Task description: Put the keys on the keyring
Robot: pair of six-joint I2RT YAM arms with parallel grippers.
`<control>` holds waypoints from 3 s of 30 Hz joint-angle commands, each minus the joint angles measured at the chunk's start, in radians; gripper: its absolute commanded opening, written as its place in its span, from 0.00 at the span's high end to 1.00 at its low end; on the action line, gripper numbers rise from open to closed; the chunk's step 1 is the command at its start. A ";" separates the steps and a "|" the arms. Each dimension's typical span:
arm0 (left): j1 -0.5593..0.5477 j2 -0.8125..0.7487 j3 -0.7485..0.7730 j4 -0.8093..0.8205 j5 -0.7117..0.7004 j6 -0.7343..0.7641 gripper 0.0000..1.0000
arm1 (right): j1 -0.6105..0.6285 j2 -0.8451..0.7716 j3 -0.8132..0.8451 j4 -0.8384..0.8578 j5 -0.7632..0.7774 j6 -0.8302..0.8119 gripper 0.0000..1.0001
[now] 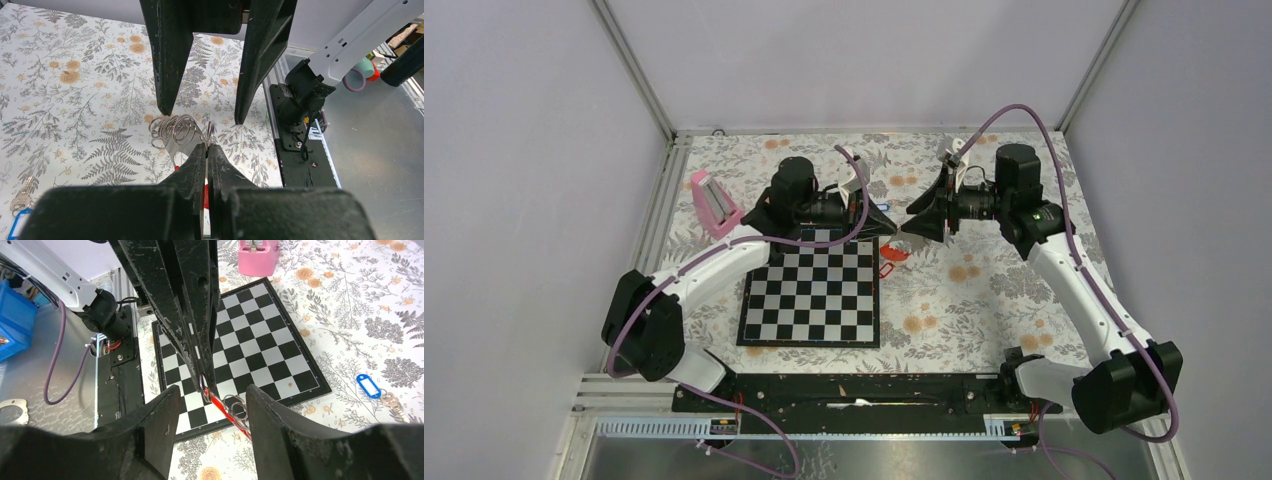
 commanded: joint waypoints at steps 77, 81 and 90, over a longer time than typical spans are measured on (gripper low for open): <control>0.000 0.000 0.064 -0.123 0.088 0.216 0.72 | 0.100 -0.015 0.029 -0.186 0.040 -0.250 1.00; -0.002 0.009 0.067 -0.099 0.092 0.194 0.77 | 0.101 -0.012 0.026 -0.181 0.041 -0.247 1.00; -0.015 0.024 0.070 -0.075 0.103 0.167 0.84 | 0.100 -0.010 0.022 -0.173 0.045 -0.240 1.00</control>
